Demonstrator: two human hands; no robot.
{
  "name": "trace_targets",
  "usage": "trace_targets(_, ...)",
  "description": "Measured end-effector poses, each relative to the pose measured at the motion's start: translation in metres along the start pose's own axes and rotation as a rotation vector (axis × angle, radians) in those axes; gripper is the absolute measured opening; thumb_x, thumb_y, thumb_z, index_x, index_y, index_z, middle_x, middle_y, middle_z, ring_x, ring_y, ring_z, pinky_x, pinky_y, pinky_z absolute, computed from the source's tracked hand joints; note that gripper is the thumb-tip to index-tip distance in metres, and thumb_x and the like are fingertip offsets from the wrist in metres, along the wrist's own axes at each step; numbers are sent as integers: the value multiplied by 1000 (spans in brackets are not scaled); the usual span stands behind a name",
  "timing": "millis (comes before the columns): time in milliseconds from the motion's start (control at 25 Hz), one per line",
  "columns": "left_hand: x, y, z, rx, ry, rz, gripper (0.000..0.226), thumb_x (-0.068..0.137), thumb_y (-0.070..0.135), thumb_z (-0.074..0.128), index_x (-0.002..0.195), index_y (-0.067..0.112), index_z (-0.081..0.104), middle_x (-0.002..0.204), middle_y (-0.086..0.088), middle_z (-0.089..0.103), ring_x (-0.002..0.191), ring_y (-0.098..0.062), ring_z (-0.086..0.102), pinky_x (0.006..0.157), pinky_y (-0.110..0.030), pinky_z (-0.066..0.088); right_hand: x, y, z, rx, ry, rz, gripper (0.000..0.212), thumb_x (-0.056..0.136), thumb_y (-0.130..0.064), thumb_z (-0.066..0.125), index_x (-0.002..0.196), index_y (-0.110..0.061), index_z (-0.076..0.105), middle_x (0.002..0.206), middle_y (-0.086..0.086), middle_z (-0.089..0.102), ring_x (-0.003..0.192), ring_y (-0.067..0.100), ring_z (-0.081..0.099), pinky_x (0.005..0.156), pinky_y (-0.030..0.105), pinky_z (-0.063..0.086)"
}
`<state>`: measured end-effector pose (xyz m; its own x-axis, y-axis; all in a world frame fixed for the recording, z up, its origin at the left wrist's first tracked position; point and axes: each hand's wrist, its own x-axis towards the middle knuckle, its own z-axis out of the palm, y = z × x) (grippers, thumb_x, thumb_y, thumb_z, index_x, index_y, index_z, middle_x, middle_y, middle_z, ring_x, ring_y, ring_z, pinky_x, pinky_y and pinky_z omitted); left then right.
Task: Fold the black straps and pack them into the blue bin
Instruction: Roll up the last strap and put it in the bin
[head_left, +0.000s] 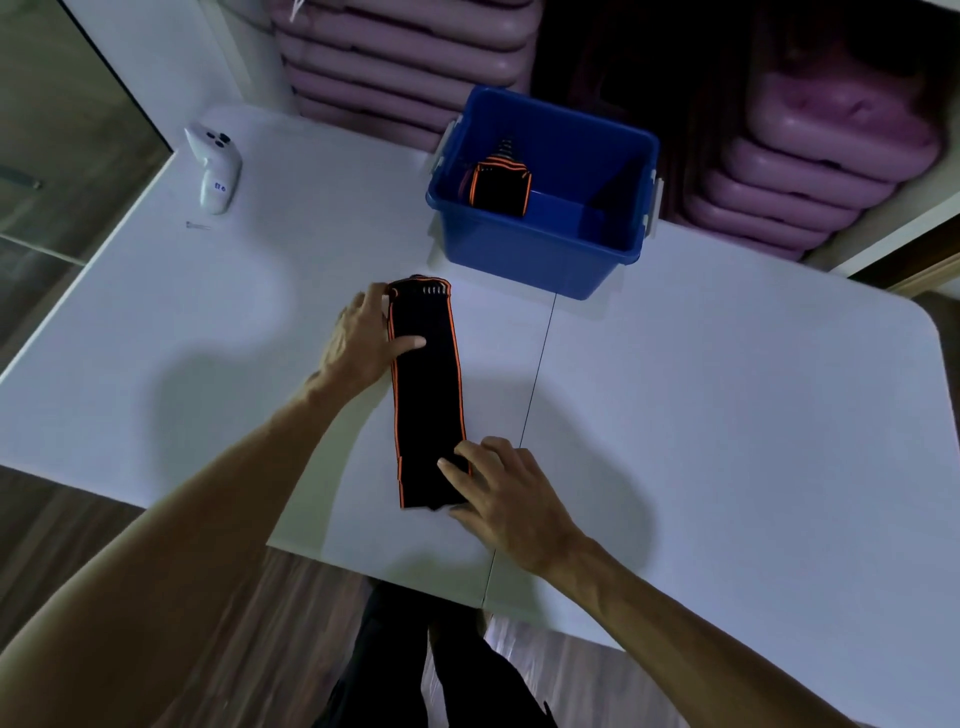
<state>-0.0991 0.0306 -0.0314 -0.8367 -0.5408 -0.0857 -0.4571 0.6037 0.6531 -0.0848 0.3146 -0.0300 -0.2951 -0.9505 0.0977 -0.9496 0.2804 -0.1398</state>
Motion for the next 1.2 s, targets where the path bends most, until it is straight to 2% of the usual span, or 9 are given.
trace_targets(200,5,-5,0,-72,92,7,39,81,17,71,112,4,51,69,-11,59,62,-30,56,59,-34,41,3,1,1,23,8,-43,53,86,-35,71,131,-13,54,125,5,56,110,26,53,82,38,51)
trace_targets(360,-17,2,-2,-166,199,-37,44,87,19,66,125,8,46,104,-16,56,80,-21,54,72,-34,47,4,4,2,-10,19,-68,51,88,-36,69,131,-14,53,127,5,54,112,27,52,84,38,49)
trace_targets(480,-78,13,-9,-45,223,297,28,93,23,59,116,8,56,110,-12,51,87,-22,55,78,-37,50,4,8,1,-24,11,-92,52,89,-39,66,132,-13,52,128,7,53,116,27,50,85,38,48)
trace_targets(600,-167,8,-5,121,-46,522,34,89,36,61,111,9,64,110,-6,60,100,-23,59,84,-37,51,8,13,3,55,22,-124,51,91,-37,64,133,-9,54,123,7,57,114,27,52,83,39,50)
trace_targets(680,-196,1,4,190,-102,495,53,86,46,62,124,9,57,122,-5,57,111,-20,55,90,-31,50,14,19,3,134,3,-163,50,96,-36,59,134,-4,55,122,9,60,113,26,52,82,39,50)
trace_targets(760,-196,0,12,189,-53,448,50,91,43,53,123,5,56,120,-8,58,109,-22,56,89,-30,48,20,25,-2,207,-20,-188,50,99,-39,48,135,-4,54,120,10,63,110,25,53,82,38,49)
trace_targets(960,-166,11,13,4,0,245,39,91,34,52,117,7,61,103,-7,68,88,-21,63,73,-21,47,42,26,-23,633,-163,131,34,103,-34,46,129,-15,56,119,1,64,107,15,52,91,29,42)
trace_targets(1080,-150,14,8,-170,22,6,33,89,25,63,119,11,59,93,-6,71,76,-14,66,63,-9,45,64,24,-23,736,-128,276,24,102,-32,49,120,-18,57,101,-3,66,92,13,60,80,28,47)
trace_targets(1200,-141,23,8,-225,132,-75,28,85,18,68,110,13,56,86,-4,66,65,-13,64,57,-13,48,79,22,-17,705,-68,321,13,102,-30,51,108,-19,55,91,-4,59,78,13,57,70,27,46)
